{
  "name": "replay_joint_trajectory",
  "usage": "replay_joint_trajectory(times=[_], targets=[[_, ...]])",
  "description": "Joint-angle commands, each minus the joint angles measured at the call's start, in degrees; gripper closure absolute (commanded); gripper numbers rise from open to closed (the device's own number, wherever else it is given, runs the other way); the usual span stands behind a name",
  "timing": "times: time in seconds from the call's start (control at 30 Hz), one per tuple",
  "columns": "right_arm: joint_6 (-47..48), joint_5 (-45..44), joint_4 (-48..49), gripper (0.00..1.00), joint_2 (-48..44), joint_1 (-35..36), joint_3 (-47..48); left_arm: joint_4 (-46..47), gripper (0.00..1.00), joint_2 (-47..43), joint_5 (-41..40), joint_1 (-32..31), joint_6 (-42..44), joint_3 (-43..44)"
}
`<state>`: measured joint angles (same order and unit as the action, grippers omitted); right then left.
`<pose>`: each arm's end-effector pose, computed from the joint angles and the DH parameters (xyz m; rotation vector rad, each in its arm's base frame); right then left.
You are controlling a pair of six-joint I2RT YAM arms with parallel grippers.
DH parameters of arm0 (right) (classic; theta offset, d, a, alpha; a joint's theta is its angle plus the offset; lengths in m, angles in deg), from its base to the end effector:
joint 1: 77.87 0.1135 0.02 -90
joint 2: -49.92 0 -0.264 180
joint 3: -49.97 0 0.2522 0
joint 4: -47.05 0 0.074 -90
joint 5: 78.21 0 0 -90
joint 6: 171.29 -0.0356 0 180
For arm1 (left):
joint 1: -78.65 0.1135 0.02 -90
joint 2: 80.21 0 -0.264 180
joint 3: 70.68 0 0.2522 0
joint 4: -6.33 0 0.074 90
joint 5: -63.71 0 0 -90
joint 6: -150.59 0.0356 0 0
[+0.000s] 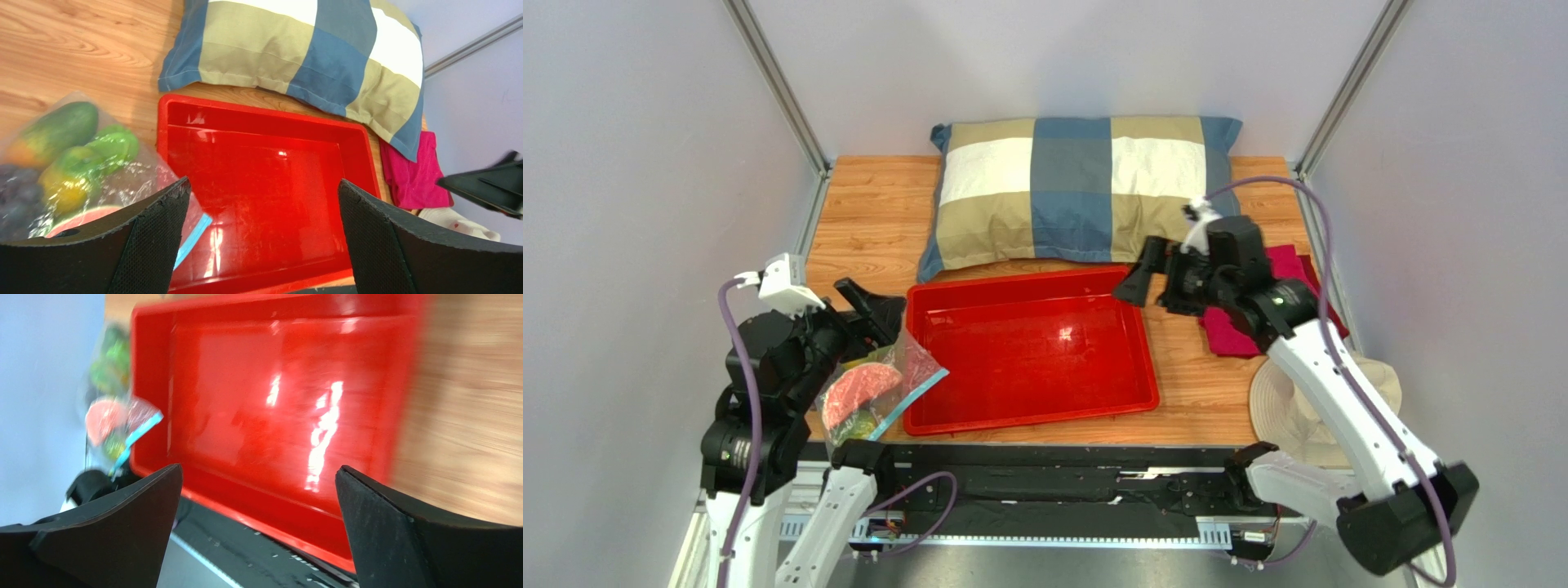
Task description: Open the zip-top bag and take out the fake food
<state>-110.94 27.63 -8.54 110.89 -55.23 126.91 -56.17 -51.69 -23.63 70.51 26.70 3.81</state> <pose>0.1972 0.0928 0.3447 -0.0098 2.3567 0.7811 0.0674 -0.0113 0.3897 -0.3903 1.8549 -0.5483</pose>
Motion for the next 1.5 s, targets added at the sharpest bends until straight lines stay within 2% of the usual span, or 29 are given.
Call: replay_joint_trajectory(times=[0.0, 0.13, 0.23, 0.33, 0.43, 0.6, 0.83, 1.0, 1.13, 1.17, 1.2, 1.27, 1.33, 1.37, 1.47], targets=[[-6.73, -1.42, 10.53, 0.0, 8.0, 12.76, 6.76, -9.18, 0.11, -2.05, -2.57, 0.32, 2.16, 5.18], [-10.51, -2.47, 14.39, 0.0, 23.7, 26.98, 15.01, -17.17, 0.11, -3.72, -6.35, 0.32, 2.6, 8.43], [-13.66, -1.35, 19.22, 0.0, 33.9, 33.42, 20.21, -20.95, 0.12, -5.48, -6.61, 0.32, 3.3, 9.4], [-15.08, 1.39, 21.34, 0.0, 40.7, 36.33, 24.35, -24.9, 0.13, -6.45, -6.88, 0.32, 2.86, 10.37], [-16.05, 2.79, 22.48, 0.0, 46.33, 37.57, 27.08, -27.55, 0.15, -6.72, -5.3, 0.32, 2.6, 11.16], [-20.35, 7.01, 32.84, 0.0, 52.74, 39.24, 24.8, -30.45, 0.15, -6.63, -3.98, 0.32, 2.78, 11.96], [-24.04, 8.07, 37.34, 0.0, 61.62, 41.18, 28.14, -34.85, 0.15, -6.1, -3.1, 0.32, 2.51, 12.83], [-25.9, 7.46, 40.33, 0.02, 63.92, 41.18, 28.93, -36.52, 0.16, -4.17, -1.25, 0.32, 3.48, 13.63], [-25.72, 7.28, 39.72, 0.17, 65.06, 40.3, 32.09, -37.4, 0.18, -3.38, -0.81, 0.32, 3.04, 12.84], [-25.64, 7.11, 39.45, 0.25, 65.5, 40.12, 33.05, -37.49, 0.18, -3.29, -0.72, 0.32, 2.87, 12.57], [-25.46, 7.19, 39.54, 0.36, 65.59, 40.03, 33.32, -37.49, 0.18, -3.46, -0.55, 0.32, 2.43, 12.22], [-25.63, 7.02, 37.61, 0.72, 65.77, 39.24, 34.81, -37.32, 0.19, -3.99, 0.42, 0.32, 1.9, 11.26], [-24.76, 6.93, 34.99, 0.77, 65.42, 38.89, 35.78, -36.97, 0.19, -4.43, 0.86, 0.32, 1.28, 10.12], [-24.06, 6.58, 33.92, 0.87, 65.16, 38.89, 36.83, -36.79, 0.19, -5.21, 0.69, 0.32, 0.85, 9.68], [-21.95, 5.61, 28.74, 1.0, 64.27, 38.89, 39.21, -36.7, 0.19, -6.45, -0.02, 0.32, 0.32, 7.57]])
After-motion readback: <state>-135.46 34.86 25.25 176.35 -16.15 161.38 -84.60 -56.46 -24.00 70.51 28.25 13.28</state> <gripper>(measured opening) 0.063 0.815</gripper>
